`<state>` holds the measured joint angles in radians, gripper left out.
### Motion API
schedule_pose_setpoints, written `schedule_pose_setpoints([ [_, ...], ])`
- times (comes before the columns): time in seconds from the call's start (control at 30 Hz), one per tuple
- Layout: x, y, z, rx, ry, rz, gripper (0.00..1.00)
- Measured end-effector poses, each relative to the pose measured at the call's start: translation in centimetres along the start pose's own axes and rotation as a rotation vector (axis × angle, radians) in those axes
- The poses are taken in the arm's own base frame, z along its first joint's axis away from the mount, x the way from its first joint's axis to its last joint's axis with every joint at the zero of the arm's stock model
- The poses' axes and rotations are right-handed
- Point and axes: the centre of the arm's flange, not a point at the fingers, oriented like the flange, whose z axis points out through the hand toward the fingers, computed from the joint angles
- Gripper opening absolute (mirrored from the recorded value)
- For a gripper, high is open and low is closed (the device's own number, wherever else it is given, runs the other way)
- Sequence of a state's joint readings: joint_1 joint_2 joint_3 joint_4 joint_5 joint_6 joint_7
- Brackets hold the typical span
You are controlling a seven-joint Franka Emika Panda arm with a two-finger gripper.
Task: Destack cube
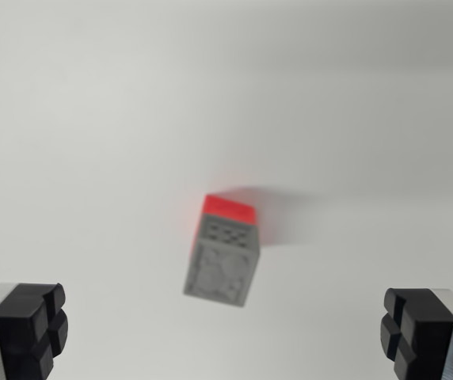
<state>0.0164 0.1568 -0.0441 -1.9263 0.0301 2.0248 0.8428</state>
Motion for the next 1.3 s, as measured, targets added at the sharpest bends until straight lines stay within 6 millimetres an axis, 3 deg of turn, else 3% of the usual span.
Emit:
schedule_pose_setpoints([
  [0.7, -0.4, 0.4, 0.7, -0.001, -0.001, 0.013, 1.0],
  [1.3, -3.3, 2.9, 3.8, 0.013, 0.012, 0.091, 1.0],
])
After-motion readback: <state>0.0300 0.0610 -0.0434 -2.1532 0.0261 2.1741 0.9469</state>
